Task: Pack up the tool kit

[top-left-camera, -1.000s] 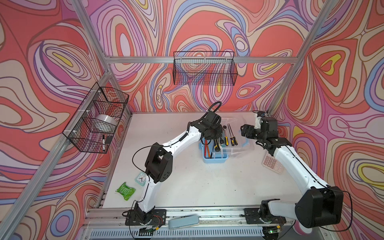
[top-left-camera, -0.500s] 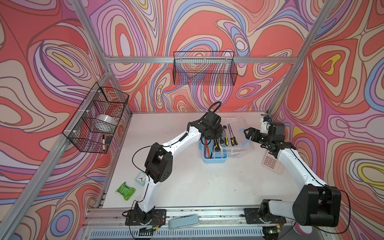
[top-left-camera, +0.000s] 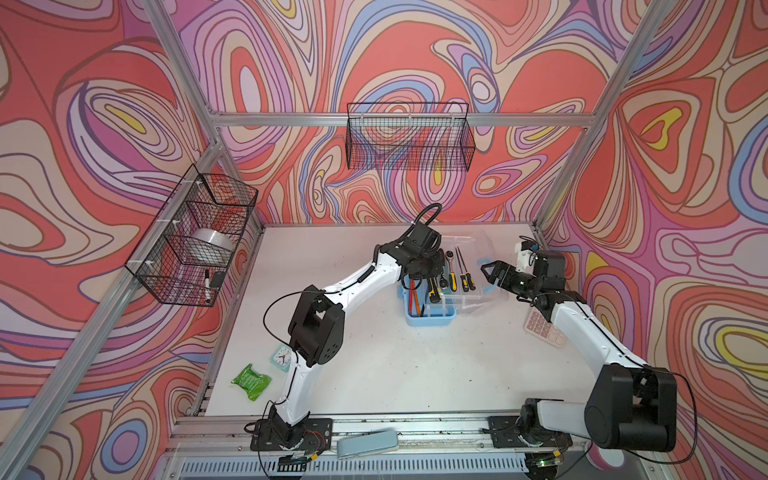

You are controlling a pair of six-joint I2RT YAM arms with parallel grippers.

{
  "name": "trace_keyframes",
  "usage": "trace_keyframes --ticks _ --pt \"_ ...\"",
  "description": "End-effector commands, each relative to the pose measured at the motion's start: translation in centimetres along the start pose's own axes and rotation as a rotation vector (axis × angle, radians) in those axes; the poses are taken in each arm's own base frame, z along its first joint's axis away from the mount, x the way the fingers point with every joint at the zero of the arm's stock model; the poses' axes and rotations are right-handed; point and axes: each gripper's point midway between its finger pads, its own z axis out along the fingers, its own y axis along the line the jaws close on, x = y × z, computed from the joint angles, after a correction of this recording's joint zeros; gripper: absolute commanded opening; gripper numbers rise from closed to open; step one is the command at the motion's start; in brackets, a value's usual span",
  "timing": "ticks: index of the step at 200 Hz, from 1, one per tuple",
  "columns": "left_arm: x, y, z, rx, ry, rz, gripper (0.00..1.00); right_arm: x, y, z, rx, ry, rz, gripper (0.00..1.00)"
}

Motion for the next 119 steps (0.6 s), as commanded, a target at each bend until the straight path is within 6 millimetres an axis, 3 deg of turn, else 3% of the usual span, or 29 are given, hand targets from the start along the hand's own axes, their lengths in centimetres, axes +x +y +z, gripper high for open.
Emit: trace_keyframes --ticks 1,80,119 --pt "2.6 5.1 1.9 -0.147 0.094 -0.008 0.06 0.2 0.9 0.5 -0.07 0.027 0.027 0.9" --pt "2.7 5.4 1.9 -0.148 0.094 -0.016 0.07 -0.9 3.8 -1.0 -0.152 0.002 0.044 0.82" --pt "2.8 5.4 1.7 -0.149 0.092 -0.019 0.07 -0.3 6.3 -0.2 -0.187 0.025 0.022 0.8"
